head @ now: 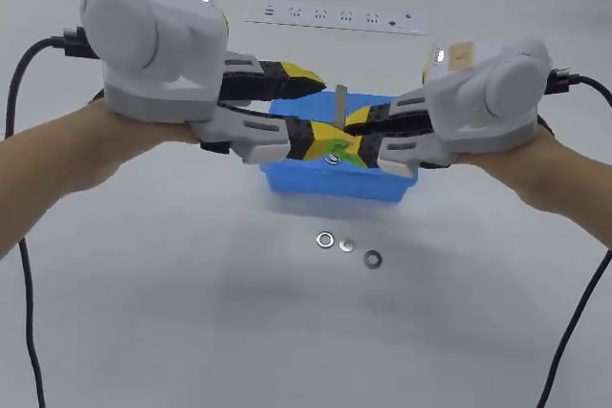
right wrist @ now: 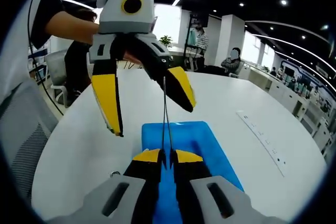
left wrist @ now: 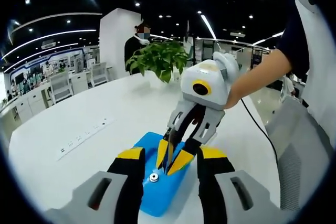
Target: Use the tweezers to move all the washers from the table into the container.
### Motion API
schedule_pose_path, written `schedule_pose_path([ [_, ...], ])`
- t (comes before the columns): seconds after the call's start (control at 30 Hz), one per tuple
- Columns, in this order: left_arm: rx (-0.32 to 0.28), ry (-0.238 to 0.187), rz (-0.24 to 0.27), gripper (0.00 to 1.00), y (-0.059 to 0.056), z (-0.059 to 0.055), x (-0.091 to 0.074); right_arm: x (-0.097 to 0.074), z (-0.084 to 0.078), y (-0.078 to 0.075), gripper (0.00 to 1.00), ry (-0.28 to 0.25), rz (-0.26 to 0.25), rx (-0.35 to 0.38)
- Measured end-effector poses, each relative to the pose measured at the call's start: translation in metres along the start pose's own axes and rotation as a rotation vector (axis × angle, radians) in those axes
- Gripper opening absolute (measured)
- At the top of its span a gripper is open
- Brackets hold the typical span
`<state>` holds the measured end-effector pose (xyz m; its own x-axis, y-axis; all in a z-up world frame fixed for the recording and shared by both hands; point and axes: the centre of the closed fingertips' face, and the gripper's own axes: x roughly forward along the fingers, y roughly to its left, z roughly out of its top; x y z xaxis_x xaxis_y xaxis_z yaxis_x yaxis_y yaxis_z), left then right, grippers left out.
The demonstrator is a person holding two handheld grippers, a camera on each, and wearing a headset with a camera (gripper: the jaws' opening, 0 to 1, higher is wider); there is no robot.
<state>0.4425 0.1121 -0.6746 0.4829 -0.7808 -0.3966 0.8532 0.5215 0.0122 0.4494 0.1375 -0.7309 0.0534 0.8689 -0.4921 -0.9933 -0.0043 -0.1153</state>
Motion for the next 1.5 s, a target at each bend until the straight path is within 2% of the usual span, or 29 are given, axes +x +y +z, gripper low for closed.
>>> schedule_pose_path([
  [0.13, 0.011, -0.035, -0.038, 0.28, -0.004, 0.011, 0.0, 0.0, 0.001, 0.001, 0.1, 0.006, 0.007, -0.011],
  [0.3, 0.02, -0.081, -0.055, 0.23, -0.006, 0.026, 0.002, 0.0, 0.005, 0.002, 0.1, 0.0, 0.015, -0.016],
  [0.47, 0.044, -0.07, -0.077, 0.12, -0.009, 0.024, 0.002, -0.002, 0.008, 0.003, 0.1, -0.008, 0.023, -0.02],
  [0.53, 0.041, -0.087, -0.079, 0.08, -0.008, 0.026, 0.0, -0.002, 0.008, 0.005, 0.1, -0.007, 0.03, -0.025],
  [0.7, 0.079, -0.084, -0.103, 0.07, -0.011, 0.028, 0.0, -0.003, 0.01, 0.006, 0.1, -0.016, 0.04, -0.023],
  [0.87, 0.176, -0.09, -0.109, 0.05, -0.014, 0.034, 0.003, -0.005, 0.012, 0.004, 0.1, -0.02, 0.035, -0.024],
  [0.97, 0.205, -0.085, -0.113, 0.05, -0.016, 0.036, 0.006, -0.006, 0.012, 0.004, 0.1, -0.017, 0.036, -0.025],
  [1.17, 0.226, -0.083, -0.115, 0.05, -0.015, 0.037, 0.007, -0.009, 0.012, 0.004, 0.12, 0.006, 0.017, -0.015],
  [1.27, 0.228, -0.087, -0.109, 0.05, -0.014, 0.038, 0.004, -0.013, 0.012, 0.004, 0.13, 0.035, -0.007, -0.045],
  [1.4, 0.226, -0.095, -0.098, 0.05, -0.014, 0.041, 0.0, -0.017, 0.011, 0.006, 0.18, 0.053, -0.015, -0.051],
  [1.5, 0.229, -0.096, -0.097, 0.05, -0.014, 0.041, -0.002, -0.022, 0.01, 0.004, 0.22, 0.068, -0.046, -0.072],
])
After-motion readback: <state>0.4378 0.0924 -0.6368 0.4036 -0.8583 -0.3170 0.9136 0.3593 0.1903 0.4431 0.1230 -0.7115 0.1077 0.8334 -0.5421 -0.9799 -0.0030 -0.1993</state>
